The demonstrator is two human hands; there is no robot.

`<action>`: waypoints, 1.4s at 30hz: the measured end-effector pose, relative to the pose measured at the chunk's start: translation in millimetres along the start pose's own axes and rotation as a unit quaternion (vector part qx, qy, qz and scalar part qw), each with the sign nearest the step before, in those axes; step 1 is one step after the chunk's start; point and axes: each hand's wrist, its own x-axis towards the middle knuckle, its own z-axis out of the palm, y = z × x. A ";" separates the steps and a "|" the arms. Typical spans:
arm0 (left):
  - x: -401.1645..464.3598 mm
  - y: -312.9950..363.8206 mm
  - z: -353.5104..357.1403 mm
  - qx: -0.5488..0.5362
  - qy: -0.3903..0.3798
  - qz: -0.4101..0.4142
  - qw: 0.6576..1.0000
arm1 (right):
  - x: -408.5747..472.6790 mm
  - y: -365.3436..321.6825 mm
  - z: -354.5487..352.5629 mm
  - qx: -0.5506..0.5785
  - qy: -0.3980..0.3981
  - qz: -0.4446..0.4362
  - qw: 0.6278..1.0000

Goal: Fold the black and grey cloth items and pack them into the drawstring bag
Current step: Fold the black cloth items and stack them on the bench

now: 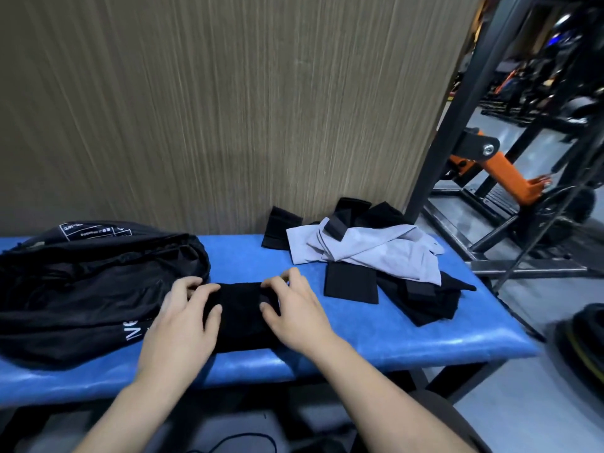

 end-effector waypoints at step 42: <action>18.9 91.9 43.6 0.064 -0.051 0.182 0.980 | -50.1 87.7 -66.6 -0.066 0.006 -0.008 0.998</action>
